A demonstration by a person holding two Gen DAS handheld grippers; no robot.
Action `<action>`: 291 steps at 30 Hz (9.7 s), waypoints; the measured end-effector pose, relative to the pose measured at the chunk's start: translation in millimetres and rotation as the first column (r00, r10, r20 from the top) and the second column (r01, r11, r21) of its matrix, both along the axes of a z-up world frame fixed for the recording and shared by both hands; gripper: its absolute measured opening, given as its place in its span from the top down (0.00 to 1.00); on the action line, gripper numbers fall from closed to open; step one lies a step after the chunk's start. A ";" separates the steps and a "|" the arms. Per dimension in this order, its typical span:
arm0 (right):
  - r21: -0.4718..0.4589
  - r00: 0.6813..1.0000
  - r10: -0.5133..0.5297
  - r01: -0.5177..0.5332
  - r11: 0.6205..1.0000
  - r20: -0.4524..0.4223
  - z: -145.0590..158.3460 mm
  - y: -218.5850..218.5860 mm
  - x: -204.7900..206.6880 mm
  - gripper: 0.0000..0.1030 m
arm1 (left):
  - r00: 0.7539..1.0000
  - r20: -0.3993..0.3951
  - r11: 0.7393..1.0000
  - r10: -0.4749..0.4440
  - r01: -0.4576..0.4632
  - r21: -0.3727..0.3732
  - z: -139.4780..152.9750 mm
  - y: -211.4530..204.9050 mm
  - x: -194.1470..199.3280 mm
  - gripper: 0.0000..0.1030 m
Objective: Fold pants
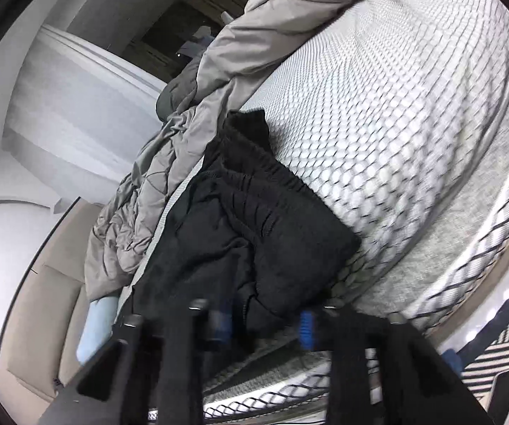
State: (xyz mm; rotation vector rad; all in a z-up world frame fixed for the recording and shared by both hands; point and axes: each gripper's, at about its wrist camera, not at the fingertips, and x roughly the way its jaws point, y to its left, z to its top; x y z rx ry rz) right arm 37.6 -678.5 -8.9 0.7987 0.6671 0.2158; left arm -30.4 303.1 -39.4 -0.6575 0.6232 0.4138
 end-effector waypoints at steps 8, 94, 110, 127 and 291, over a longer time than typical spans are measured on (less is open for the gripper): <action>-0.123 1.000 -0.013 0.014 0.992 0.014 24.3 3.4 -10.0 0.83 | 1.000 0.019 0.998 -0.003 0.004 -0.055 -8.3 9.0 -17.7 0.99; -0.067 0.984 0.084 -0.095 0.993 -0.155 26.0 50.0 186.5 0.25 | 0.998 -0.061 0.976 0.022 -0.034 -0.214 -24.2 4.5 175.5 0.77; -0.087 0.989 0.064 -0.076 0.993 -0.132 23.8 37.6 147.2 0.77 | 0.996 -0.094 0.998 0.006 -0.012 -0.065 8.5 4.5 110.3 0.93; -0.106 0.998 -0.021 0.015 0.994 -0.058 42.9 4.3 123.8 0.79 | 0.994 0.027 0.994 0.106 -0.105 -0.024 72.2 -18.6 77.4 0.40; -0.770 0.892 0.312 -0.443 0.459 -0.327 13.0 240.3 237.4 0.02 | 0.528 -0.404 0.530 -0.747 0.840 0.117 30.2 -321.4 273.9 0.01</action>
